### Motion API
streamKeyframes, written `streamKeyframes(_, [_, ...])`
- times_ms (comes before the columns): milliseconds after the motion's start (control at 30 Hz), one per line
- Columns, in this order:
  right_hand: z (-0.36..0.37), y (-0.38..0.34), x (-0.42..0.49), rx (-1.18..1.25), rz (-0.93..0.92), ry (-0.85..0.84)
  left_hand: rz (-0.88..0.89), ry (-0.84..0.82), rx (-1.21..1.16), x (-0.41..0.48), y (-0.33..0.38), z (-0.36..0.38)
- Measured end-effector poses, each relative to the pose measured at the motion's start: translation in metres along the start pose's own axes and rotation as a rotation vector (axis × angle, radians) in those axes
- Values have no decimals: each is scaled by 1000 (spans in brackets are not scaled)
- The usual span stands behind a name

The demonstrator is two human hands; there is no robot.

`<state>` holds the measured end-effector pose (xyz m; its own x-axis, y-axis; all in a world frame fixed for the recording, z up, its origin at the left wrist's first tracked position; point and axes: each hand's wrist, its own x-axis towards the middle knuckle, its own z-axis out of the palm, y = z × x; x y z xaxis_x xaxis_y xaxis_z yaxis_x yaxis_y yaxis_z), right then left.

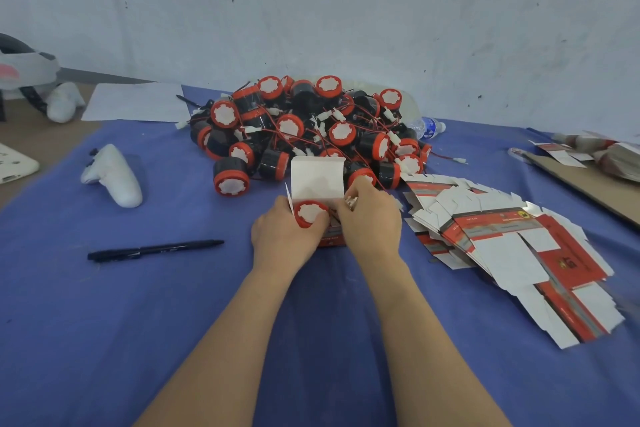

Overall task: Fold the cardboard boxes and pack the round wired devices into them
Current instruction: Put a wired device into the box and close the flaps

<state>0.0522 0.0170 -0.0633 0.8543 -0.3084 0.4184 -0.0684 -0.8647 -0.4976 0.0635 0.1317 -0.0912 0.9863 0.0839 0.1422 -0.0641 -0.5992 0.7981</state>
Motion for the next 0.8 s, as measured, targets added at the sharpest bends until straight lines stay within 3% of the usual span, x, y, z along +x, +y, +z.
streamKeyframes(200, [-22,9,3,176,-40,-247,-21,19,10,1,0,2])
streamKeyframes(333, [-32,12,4,144,-100,-398,-24,27,-6,1,-1,3])
streamKeyframes(667, [-15,1,1,55,2,-239,20,20,39,3,-3,4])
streamKeyframes(800, [-9,-2,8,-108,99,-264,68,22,42,2,-2,7])
